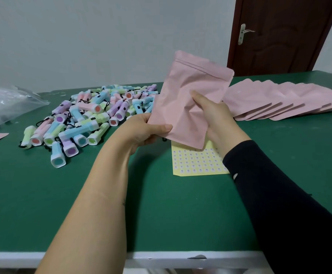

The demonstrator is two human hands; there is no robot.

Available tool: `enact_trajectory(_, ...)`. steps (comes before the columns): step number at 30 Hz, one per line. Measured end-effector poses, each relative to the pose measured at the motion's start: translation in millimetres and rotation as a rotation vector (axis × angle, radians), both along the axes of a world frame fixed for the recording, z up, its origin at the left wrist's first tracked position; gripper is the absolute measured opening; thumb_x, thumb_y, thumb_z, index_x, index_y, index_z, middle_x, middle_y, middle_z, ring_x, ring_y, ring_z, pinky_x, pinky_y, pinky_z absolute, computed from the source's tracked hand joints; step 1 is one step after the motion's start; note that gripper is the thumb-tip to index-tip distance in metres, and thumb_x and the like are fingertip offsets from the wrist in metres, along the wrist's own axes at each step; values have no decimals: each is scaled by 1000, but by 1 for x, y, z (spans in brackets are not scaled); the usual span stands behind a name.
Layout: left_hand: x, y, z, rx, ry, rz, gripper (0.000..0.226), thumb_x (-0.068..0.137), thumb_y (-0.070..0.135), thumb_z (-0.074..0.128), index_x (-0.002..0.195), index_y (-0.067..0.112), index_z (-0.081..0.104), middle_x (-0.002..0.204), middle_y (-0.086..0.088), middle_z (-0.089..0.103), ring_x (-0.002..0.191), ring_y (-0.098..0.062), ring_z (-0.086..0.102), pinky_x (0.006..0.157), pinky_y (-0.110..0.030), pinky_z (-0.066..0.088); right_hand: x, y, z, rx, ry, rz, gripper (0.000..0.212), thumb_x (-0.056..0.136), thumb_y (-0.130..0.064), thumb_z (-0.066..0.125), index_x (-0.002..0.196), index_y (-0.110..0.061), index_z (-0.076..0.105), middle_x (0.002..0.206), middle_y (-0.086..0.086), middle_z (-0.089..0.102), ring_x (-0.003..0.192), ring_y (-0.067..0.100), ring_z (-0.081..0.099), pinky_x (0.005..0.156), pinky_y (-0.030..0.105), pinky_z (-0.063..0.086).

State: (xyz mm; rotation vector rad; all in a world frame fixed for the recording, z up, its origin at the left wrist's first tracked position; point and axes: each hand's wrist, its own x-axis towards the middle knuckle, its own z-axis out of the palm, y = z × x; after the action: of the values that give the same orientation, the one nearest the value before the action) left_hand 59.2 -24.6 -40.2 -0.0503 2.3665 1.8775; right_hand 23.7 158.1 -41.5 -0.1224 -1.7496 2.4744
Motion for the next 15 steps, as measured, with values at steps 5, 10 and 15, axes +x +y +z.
enact_trajectory(5, 0, 0, -1, 39, 18, -7, 14, 79, 8, 79, 81, 17, 68, 70, 4, 71, 56, -5, 62, 50, -14, 47, -1, 1, 0, -16, 5, 21, 52, 72, -33, 83, 114, -8, 65, 108, 5, 72, 97, 26, 70, 90, 45, 56)
enact_trajectory(10, 0, 1, -1, 24, 43, -8, 13, 79, 9, 79, 80, 16, 68, 69, 2, 70, 57, -8, 56, 48, -14, 43, -4, 6, -3, -13, 1, 35, 24, 76, -28, 81, 93, -15, 68, 87, -2, 76, 76, 18, 74, 72, 34, 60)
enact_trajectory(15, 3, 0, 4, 84, 16, -57, 34, 62, 29, 86, 92, 19, 71, 86, 5, 76, 70, -10, 68, 58, -20, 53, -3, 12, -2, -9, -14, 155, 20, 79, -22, 79, 95, -13, 71, 90, 1, 77, 81, 20, 74, 74, 37, 61)
